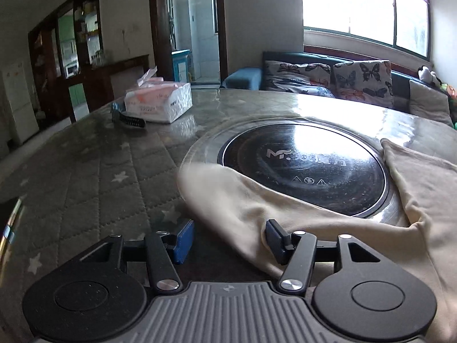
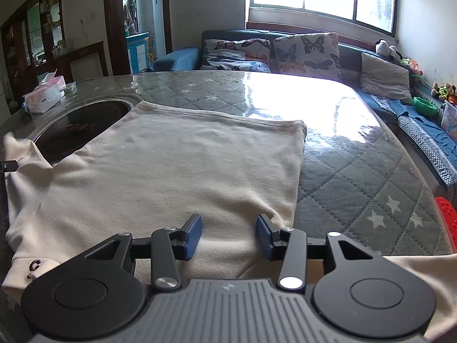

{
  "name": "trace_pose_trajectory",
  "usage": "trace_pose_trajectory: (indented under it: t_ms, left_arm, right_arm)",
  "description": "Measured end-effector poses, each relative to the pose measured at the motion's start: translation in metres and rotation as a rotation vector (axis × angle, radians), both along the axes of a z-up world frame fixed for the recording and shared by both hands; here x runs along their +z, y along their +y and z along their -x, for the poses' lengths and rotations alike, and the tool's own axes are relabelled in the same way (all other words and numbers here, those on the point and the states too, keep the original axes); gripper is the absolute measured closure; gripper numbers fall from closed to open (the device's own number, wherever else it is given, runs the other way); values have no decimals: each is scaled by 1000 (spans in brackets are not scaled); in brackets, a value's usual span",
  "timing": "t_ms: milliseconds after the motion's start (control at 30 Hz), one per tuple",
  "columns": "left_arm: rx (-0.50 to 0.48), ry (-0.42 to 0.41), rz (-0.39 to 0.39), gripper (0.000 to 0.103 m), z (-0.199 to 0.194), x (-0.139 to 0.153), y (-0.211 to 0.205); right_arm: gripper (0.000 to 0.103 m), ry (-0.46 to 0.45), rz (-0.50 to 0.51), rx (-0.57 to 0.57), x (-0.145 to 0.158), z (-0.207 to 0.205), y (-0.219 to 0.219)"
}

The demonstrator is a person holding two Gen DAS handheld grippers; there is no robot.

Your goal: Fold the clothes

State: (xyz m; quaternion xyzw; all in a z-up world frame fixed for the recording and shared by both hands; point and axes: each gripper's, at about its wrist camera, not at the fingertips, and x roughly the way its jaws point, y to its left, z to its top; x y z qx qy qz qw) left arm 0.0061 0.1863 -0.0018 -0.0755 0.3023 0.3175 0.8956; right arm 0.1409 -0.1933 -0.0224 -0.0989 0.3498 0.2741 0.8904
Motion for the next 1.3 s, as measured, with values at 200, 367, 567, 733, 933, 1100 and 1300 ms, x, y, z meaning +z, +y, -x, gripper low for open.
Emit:
trace_pose_trajectory:
  t_ms: [200,367,567,733,933,1100,1300]
  left_arm:
    - [21,-16,55,44,-6,-1,16]
    - [42,-8,10,67,0,-2,20]
    - [56,11,-39,84,7,-3,20]
    - [91,24,-58,86,9,-3,26]
    - [105,21,-44,83,15,-2,31]
    - [124,-8,15,62,26,5,43]
    - [106,-33,17,50,20,15,54]
  right_arm:
    - [58,1,4,1,1,-1,0]
    - [55,-4,13,6,1,0,1]
    - [49,-44,13,44,8,13,3]
    - [47,-46,1,117,14,32,9]
    - [42,-50,16,271,13,64,27]
    - [42,-41,42,398,9,89,42]
    - [42,-56,59,454,14,100,40]
